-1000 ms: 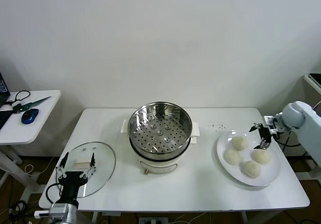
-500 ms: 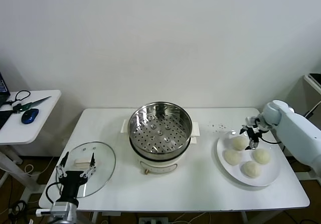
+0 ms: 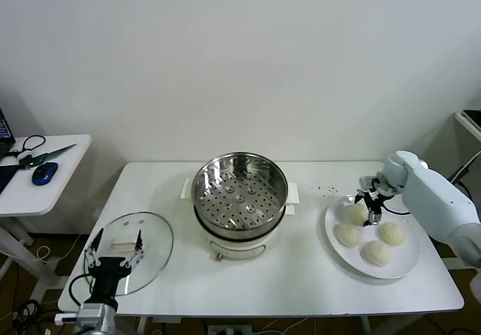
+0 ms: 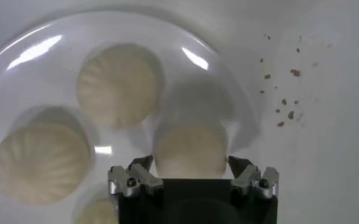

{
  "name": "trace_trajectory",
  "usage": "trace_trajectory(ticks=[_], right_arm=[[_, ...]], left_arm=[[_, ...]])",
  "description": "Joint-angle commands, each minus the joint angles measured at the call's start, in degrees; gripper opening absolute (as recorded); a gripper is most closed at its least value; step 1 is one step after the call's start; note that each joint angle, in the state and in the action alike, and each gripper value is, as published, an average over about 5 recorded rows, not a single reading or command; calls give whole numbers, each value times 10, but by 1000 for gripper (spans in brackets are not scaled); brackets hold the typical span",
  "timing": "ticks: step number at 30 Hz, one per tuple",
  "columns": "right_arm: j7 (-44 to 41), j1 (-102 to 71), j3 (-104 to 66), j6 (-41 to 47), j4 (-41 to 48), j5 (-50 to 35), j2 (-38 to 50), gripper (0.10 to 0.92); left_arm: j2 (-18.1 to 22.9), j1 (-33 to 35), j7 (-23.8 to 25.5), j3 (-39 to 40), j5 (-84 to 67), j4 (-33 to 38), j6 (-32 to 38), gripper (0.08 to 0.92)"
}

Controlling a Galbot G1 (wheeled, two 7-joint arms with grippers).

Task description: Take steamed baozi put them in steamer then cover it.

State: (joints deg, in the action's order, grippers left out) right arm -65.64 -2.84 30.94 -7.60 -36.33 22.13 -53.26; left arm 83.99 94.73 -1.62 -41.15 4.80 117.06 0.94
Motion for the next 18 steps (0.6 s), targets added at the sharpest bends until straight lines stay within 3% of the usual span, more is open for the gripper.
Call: trace_trajectory(ticks=[1, 10, 18], right_arm=[[0, 2, -6, -4, 13, 11, -10, 765], [-6, 24, 17, -11, -26, -30, 12, 732], [-31, 214, 207, -33, -127, -164, 37, 729]], left_arm=[[-1, 0, 0, -1, 0, 0, 0, 823], [-1, 3, 0, -1, -1, 3, 1, 823], [-3, 10, 0, 0, -2, 7, 3, 823]])
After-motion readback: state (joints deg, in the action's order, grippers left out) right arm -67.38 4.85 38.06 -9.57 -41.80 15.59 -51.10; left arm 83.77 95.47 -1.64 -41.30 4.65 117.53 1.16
